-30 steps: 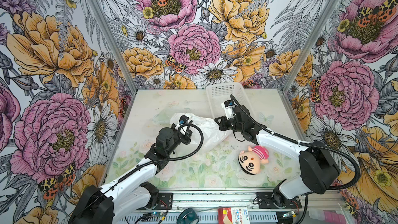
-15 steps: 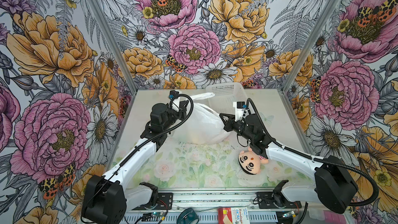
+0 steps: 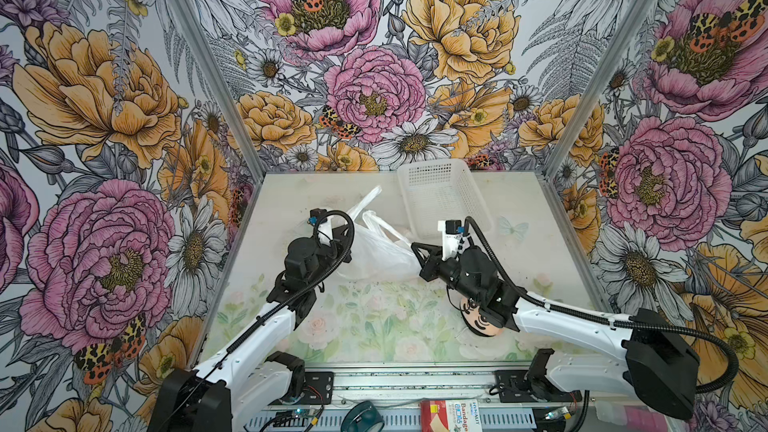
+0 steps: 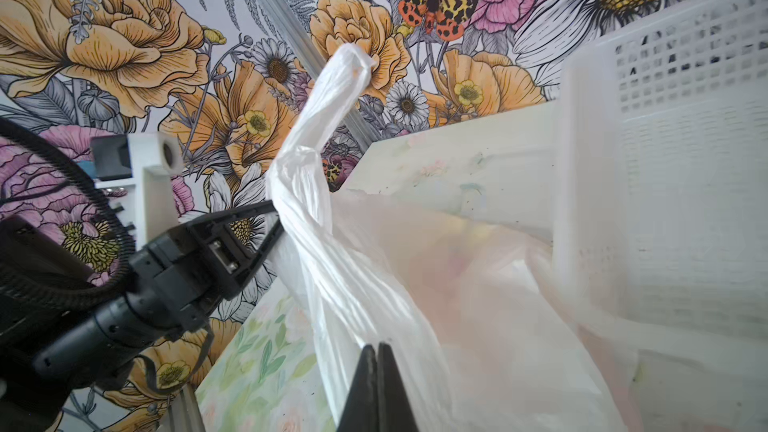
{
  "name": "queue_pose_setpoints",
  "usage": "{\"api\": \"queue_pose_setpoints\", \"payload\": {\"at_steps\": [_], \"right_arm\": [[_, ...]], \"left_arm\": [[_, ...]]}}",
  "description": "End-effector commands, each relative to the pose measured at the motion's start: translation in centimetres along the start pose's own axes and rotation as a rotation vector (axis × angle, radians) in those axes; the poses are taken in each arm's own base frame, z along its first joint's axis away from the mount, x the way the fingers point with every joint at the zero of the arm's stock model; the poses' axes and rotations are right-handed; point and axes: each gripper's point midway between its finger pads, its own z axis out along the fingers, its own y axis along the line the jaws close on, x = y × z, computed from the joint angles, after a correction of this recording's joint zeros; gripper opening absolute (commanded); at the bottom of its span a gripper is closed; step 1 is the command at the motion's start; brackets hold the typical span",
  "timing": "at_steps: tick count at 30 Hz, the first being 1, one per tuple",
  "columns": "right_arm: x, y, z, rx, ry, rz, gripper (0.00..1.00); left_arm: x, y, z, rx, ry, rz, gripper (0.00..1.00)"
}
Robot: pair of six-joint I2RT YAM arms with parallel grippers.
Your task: Untie the knot of the plastic bag and take out the fruit
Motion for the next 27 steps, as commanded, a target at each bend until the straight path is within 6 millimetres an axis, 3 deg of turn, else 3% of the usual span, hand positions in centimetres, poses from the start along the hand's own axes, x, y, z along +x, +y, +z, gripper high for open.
{"api": "queue_pose_setpoints", "payload": {"at_steps": [1,5,8,10,13,16,18,20,23,27], "right_arm": [[3.1,-0.8,-1.0,0.106,0.038,0.015,0.0],[5.2,-0.6,-1.3,0.118,0.066,0.039,0.04],[5.2,-0.9,-1.9,0.128,0.071,0.038,0.23],[3.8,-0.5,-2.7,0.145,0.063,-0.036,0.45],[-0.4,0.7,-4.4,0.193,0.032,-0.197,0.66],[-4.3,3.1,-5.6,0.164,-0.003,-0.326,0.76],[-5.7,5.2,-5.7,0.114,0.0,-0.418,0.8],[-7.0,5.6,-5.2,0.143,0.0,-0.476,0.82],[-7.6,5.0,-3.6,0.193,0.019,-0.509,0.8],[-6.6,3.4,-0.1,0.237,0.107,-0.501,0.75]], "left_arm": [[-2.9,3.3,-1.7,-0.173,-0.178,-0.062,0.0],[-1.9,3.3,-2.4,-0.149,-0.213,-0.022,0.0],[-2.2,3.1,-2.6,-0.117,-0.243,0.012,0.0],[-2.3,1.9,-2.3,-0.049,-0.236,0.06,0.0],[-1.8,0.7,-1.6,0.01,-0.223,0.095,0.0],[-2.0,-0.3,-1.5,0.069,-0.24,0.117,0.0],[-1.9,-0.7,-1.6,0.082,-0.242,0.137,0.0],[-1.5,-0.9,-1.7,0.065,-0.25,0.159,0.0],[-0.3,-1.2,-1.5,0.01,-0.244,0.23,0.0],[1.5,0.0,-0.8,-0.087,-0.224,0.218,0.0]]}}
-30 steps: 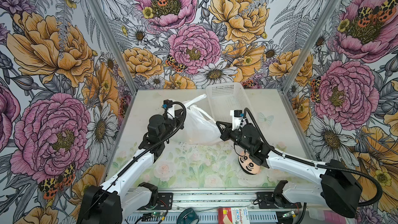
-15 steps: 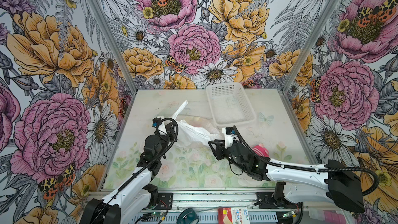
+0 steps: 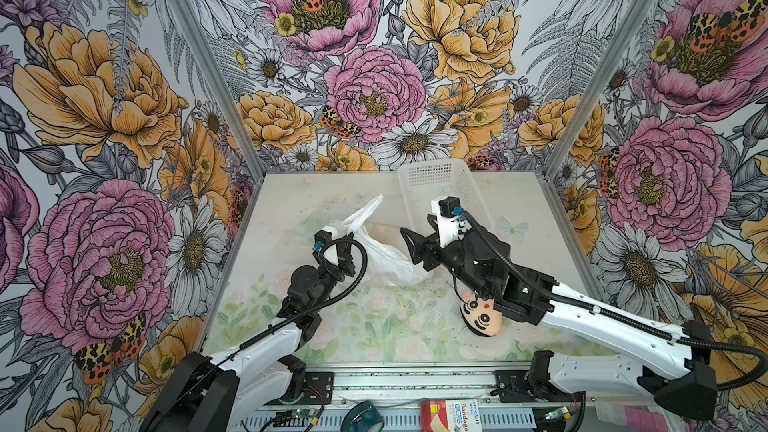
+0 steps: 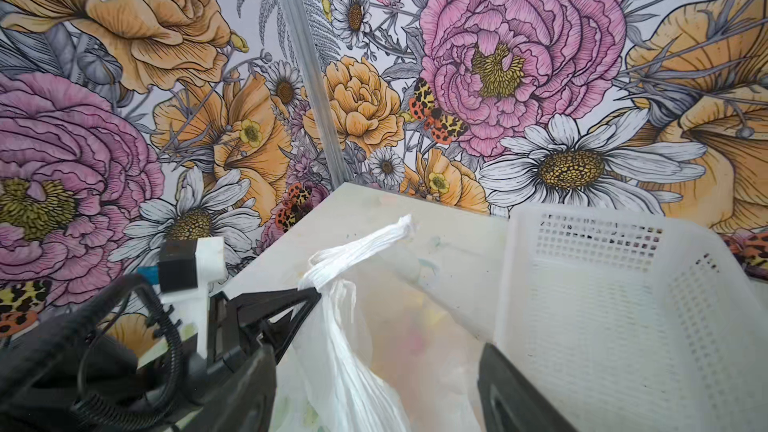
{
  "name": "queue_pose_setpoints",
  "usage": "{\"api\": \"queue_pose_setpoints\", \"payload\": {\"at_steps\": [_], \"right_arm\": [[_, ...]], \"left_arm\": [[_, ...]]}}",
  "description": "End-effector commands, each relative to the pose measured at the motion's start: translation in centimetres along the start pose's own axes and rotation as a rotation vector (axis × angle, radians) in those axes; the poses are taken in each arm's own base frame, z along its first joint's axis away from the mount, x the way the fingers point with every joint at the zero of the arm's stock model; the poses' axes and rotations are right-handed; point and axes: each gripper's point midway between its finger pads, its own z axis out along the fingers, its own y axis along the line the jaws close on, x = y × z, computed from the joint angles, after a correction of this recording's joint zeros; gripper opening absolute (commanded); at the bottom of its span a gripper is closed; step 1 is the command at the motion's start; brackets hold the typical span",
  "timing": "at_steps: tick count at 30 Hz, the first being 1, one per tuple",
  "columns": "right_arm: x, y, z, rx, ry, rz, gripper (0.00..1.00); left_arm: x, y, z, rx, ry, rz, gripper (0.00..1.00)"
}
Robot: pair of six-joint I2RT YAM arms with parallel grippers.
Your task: Untie the knot of the plastic bag and take out the fruit
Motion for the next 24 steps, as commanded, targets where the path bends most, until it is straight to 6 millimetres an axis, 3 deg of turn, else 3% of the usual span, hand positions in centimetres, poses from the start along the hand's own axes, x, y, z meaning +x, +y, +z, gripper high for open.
{"api": "queue_pose_setpoints", "payload": {"at_steps": [1,5,10,19,24], "right_arm": [[4.6,-0.8,3.2,0.033,0.185,-0.089,0.74],[8.2,1.2,6.1,-0.062,0.309,-0.103,0.76],[10.3,2.6,7.8,-0.121,0.378,-0.125,0.78],[11.7,2.0,10.4,-0.067,0.424,-0.144,0.74],[10.8,1.6,11.8,-0.053,0.416,-0.122,0.74]], "left_arm": [[0.7,2.2,-0.3,-0.135,-0.031,0.026,0.0],[1.1,2.0,0.1,-0.139,-0.041,0.033,0.0],[1.4,2.0,0.3,-0.147,-0.027,0.043,0.0],[1.1,1.9,0.1,-0.145,-0.03,0.045,0.0],[1.1,1.8,0.1,-0.139,-0.029,0.047,0.0]]}}
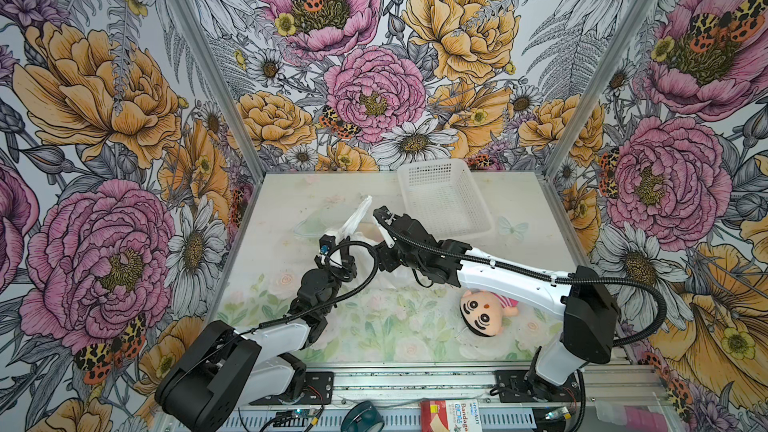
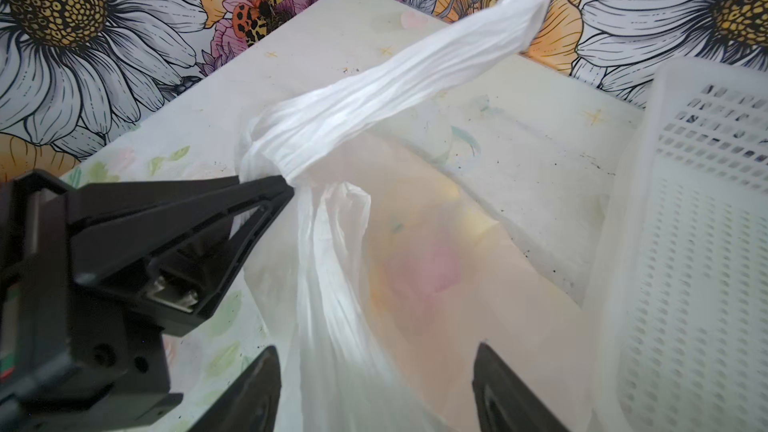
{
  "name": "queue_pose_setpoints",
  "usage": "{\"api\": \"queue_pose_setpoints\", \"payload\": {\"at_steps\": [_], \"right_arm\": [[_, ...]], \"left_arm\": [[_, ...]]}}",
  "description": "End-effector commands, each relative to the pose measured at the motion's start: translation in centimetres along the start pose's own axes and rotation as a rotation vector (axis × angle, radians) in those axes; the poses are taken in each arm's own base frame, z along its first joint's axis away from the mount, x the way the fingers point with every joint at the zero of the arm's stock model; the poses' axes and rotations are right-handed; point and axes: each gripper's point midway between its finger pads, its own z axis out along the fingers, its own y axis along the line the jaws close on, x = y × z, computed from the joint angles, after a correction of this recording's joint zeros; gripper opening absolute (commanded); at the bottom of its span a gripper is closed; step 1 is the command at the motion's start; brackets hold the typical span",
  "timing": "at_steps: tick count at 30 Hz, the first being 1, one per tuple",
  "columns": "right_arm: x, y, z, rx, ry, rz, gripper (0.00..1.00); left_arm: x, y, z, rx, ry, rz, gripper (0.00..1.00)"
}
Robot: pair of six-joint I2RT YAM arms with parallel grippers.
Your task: Untie the knot of the plastic bag and take out the fruit
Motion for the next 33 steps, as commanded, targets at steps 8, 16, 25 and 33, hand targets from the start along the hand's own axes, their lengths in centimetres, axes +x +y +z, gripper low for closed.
{"api": "queue_pose_setpoints", "payload": {"at_steps": [8,16,25,33], "right_arm": [[-1.8,-0.5,2.2,-0.01,0.006,0.04,0.73],[-0.2,-0.9,4.4,-0.02,0.078,0.071,0.69],[0.3,-1.0,4.3,-0.022,0.089,0.082,0.57],[-1.0,-3.6,2.5,0.029,0.044,0.149,0.09]], "left_arm": [[-1.1,-0.2,-0.1,-0.002,-0.037,0.016,0.0],[-1.3,0.0,-0.1,-0.011,-0.042,0.019,0.0],[-1.5,0.1,-0.3,-0.013,-0.047,0.022,0.0],[-1.6,0.0,-0.2,-0.011,-0.047,0.021,0.0]]}}
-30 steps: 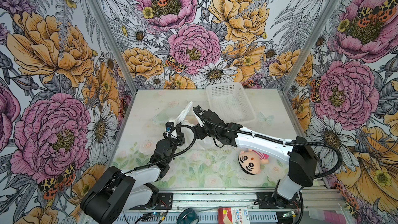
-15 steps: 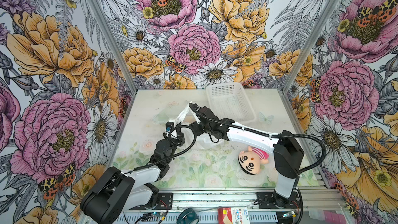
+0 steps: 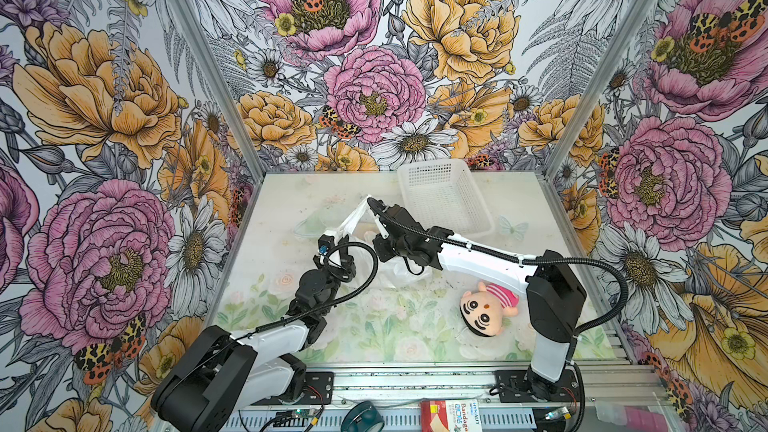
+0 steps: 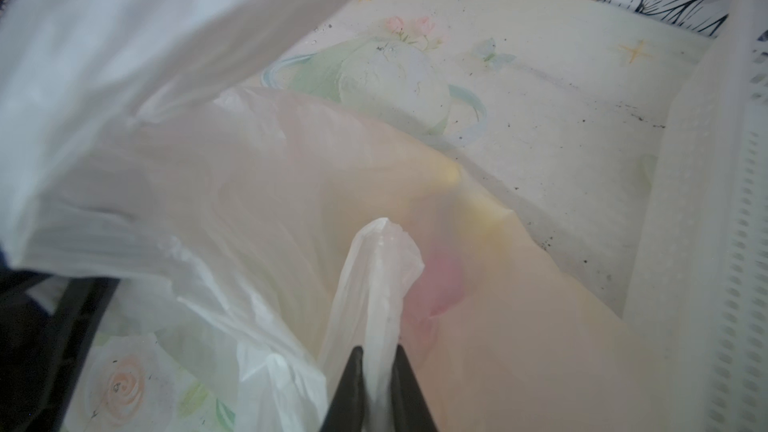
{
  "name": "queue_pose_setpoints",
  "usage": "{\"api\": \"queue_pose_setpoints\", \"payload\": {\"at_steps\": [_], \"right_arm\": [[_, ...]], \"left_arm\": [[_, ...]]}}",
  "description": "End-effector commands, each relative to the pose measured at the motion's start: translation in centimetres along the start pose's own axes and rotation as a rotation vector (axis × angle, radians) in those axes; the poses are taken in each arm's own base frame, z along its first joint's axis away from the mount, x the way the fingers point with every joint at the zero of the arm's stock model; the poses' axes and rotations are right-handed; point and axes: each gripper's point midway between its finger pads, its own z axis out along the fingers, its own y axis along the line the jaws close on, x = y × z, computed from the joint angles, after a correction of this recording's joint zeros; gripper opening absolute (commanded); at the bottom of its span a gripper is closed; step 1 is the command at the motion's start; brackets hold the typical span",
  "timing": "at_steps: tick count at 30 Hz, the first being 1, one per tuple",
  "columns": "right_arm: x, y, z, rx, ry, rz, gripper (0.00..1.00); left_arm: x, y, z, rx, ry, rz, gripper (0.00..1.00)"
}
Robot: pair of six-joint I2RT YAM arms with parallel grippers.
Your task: Untie the knot of the plastic bag and take out the fruit
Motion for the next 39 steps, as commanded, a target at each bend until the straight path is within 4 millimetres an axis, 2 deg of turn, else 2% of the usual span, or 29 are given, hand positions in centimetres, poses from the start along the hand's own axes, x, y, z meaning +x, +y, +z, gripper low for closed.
{"api": "queue_pose_setpoints", "payload": {"at_steps": [1,8,15,16,18,20,24,28,31,35,39], "right_arm": [[-2.2,-1.1,-2.8,0.021,-0.072,0.035,0.08],[-3.8,-2.7,-7.3,0.071,-0.167,0.044,0.0],[-4.2,-5.2,-12.1,0.168,-0.3,0.058,0.0],[-4.0,-5.4,-12.4,0.169,-0.317,0.059,0.0],[-3.7,-5.6,-13.6,0.16,-0.364,0.064,0.0],[-3.5,-5.6,-14.4,0.151,-0.398,0.062,0.0],[-2.9,-6.0,-16.0,0.145,-0.469,0.066,0.0],[-2.6,-5.1,-16.9,0.066,-0.538,0.056,0.0],[-2.5,-4.6,-17.0,0.036,-0.552,0.053,0.0],[-2.3,-4.4,-16.1,0.039,-0.526,0.043,0.0],[-2.2,-4.0,-15.8,0.037,-0.517,0.033,0.0]], "left_arm": [[-0.6,-0.1,0.0,-0.005,-0.019,0.006,0.0],[-0.5,-0.1,0.1,-0.004,-0.013,0.006,0.0],[-1.0,-0.1,0.2,0.007,-0.014,0.003,0.0],[-1.2,-0.1,0.2,0.012,-0.015,0.001,0.02],[-1.9,0.0,0.0,0.015,-0.03,0.002,0.28],[-2.8,0.0,-0.4,0.019,-0.045,0.017,0.44],[-5.3,0.2,-1.5,0.005,-0.068,0.053,0.63],[-8.1,-0.7,-2.5,0.026,-0.083,0.073,0.67],[-9.5,-2.2,-3.3,0.057,-0.11,0.124,0.7],[-10.2,-4.5,-3.7,0.116,-0.118,0.189,0.73],[-9.6,-6.1,-3.1,0.137,-0.052,0.284,0.75]]}}
